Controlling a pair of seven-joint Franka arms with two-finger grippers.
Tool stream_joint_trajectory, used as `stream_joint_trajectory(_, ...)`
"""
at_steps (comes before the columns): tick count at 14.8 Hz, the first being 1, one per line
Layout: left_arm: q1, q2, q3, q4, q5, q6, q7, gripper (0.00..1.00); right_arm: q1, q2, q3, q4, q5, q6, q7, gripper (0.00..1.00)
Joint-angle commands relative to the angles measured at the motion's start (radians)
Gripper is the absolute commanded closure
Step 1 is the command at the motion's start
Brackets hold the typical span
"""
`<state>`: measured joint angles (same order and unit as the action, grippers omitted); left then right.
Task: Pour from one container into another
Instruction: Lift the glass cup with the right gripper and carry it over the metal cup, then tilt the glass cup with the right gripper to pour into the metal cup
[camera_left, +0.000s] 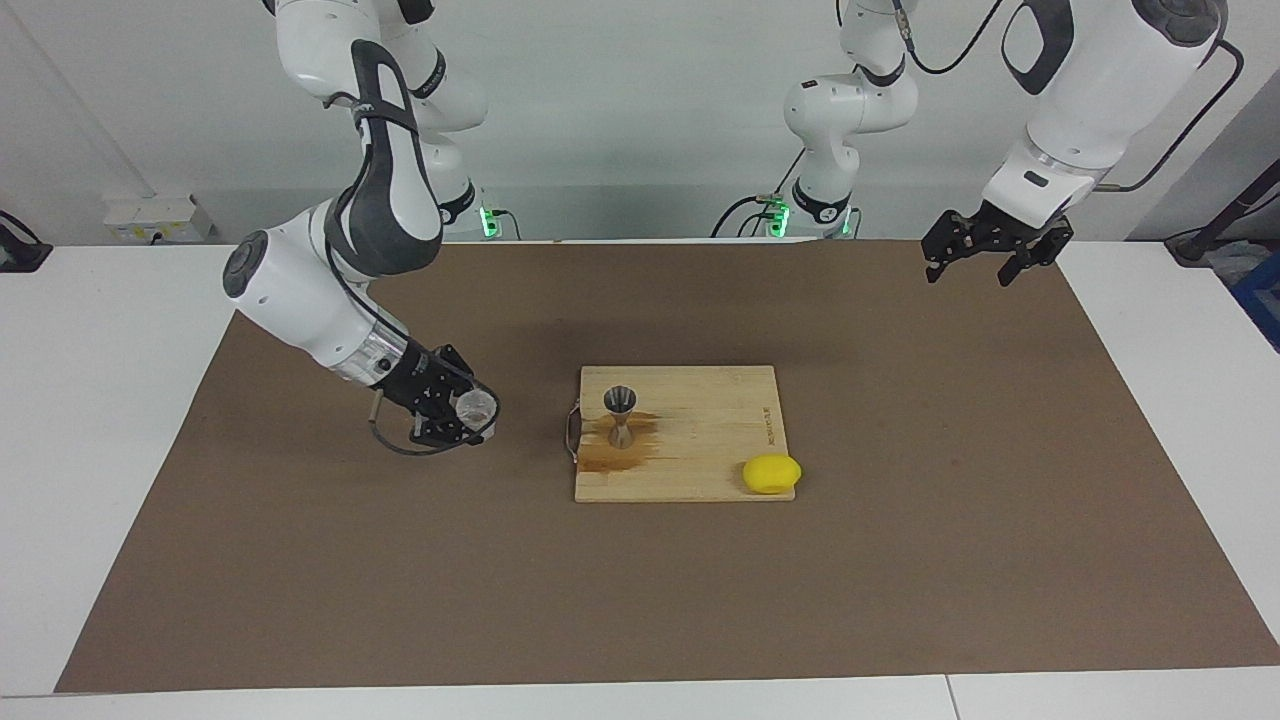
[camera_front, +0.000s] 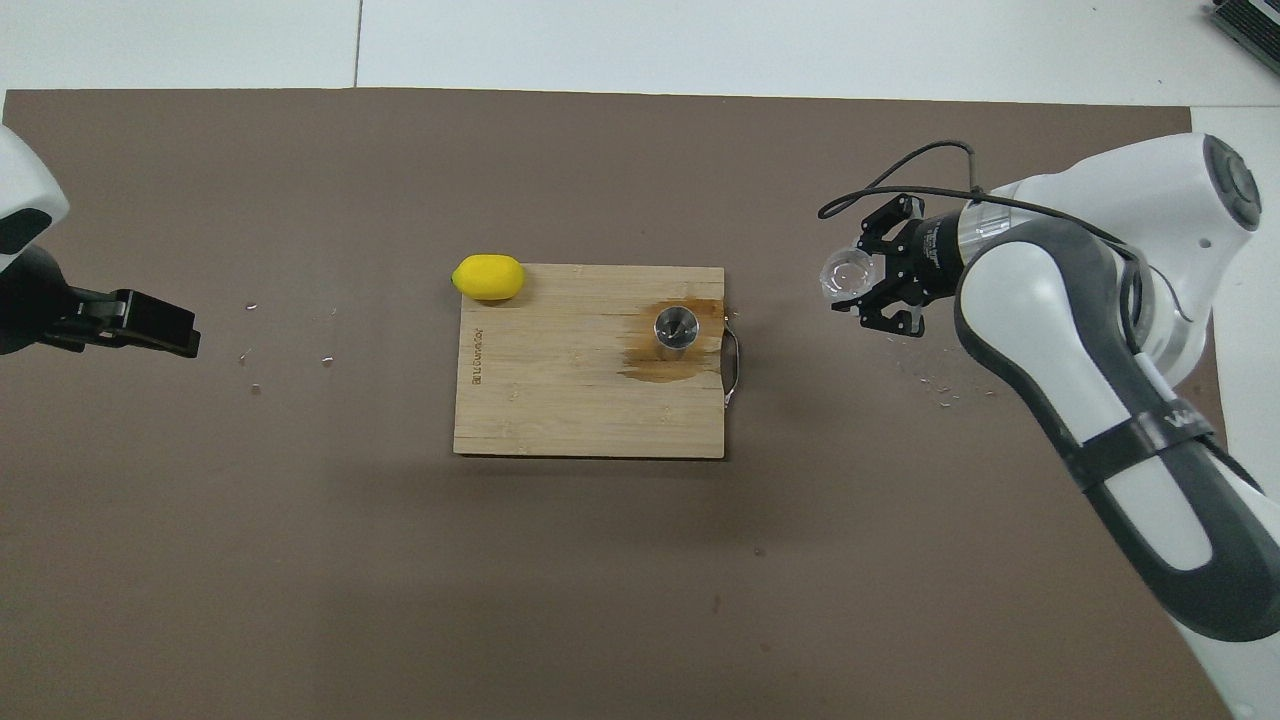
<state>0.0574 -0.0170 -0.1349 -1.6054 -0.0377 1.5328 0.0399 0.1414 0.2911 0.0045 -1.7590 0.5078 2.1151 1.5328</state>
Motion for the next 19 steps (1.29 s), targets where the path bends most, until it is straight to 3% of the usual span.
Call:
stream_joint_trajectory(1,0.001,0.015,0.005,0.086,-0.004,-0.095,-0.005,0.00,0.055,0.037,0.000,0.061,-0.061,0.034,0.116,1.00)
stream_joint_trajectory(8,-0.002,0.012,-0.012,0.067,-0.005,-0.080,-0.032,0.00,0.170,0.080,0.000,0.140,-0.215,0.065,0.294,1.00)
stream_joint_trajectory(19,-0.004,-0.012,-0.009,0.021,-0.007,-0.077,-0.029,0.00,0.273,0.080,0.003,0.142,-0.446,0.014,0.313,1.00)
